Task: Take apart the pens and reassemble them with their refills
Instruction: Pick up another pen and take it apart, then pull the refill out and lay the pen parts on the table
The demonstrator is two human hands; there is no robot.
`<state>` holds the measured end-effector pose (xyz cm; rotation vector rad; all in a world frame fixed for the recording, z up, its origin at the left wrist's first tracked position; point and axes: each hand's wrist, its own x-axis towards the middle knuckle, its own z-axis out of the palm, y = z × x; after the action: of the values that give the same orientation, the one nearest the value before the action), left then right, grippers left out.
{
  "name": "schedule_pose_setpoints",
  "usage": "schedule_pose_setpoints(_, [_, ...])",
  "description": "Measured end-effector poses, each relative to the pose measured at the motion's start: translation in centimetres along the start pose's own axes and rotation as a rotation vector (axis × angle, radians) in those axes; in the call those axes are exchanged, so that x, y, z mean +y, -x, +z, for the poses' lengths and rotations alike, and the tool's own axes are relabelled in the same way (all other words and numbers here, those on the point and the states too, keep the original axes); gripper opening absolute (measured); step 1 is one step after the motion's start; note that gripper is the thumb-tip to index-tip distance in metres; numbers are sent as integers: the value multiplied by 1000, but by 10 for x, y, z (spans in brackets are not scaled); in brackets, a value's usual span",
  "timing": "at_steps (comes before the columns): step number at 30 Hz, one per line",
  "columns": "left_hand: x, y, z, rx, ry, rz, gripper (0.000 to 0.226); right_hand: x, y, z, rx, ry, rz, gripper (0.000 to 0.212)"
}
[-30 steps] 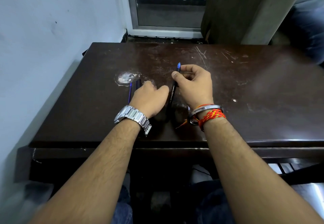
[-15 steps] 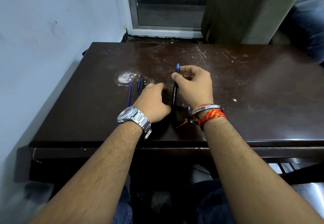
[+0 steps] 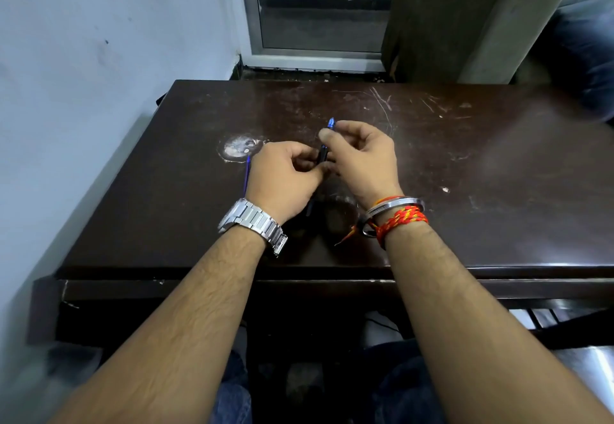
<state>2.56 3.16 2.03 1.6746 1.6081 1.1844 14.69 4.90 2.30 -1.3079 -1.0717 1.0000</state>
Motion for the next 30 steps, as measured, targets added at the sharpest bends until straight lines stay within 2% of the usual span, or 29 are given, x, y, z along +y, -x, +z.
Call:
schedule_pose_setpoints(2, [0,0,0,-3,-17,23,11,0,2,0,13,61,-21,25])
schedule_pose_setpoints(5, [0,1,0,-24,-2,19,12,-2,2,0,-10,-24,-17,18])
schedule_pose_setpoints(7, [-1,0,1,-29,-5,22,11,-6,1,-1,5,-121,20,22])
schedule_pose_setpoints(14, [-1,1,0,-61,-29,45,13,-10,8,-1,-2,-112,14,17])
schedule_pose_setpoints(19, [-3,1,0,-68,-21,29,13,-16,6,-5,135,-213,-16,19])
schedule_pose_setpoints(23, [-1,2,-1,-145,13,59,34,-20,5,-9,148,-335,23,20])
schedule_pose_setpoints(27, [-3,2,0,-190,-31,83,25,-21,3,-9,216,-490,1,15])
schedule_pose_setpoints(30, [-7,-1,-2,-120,-25,48,22,-21,-2,-16,287,-558,-24,17])
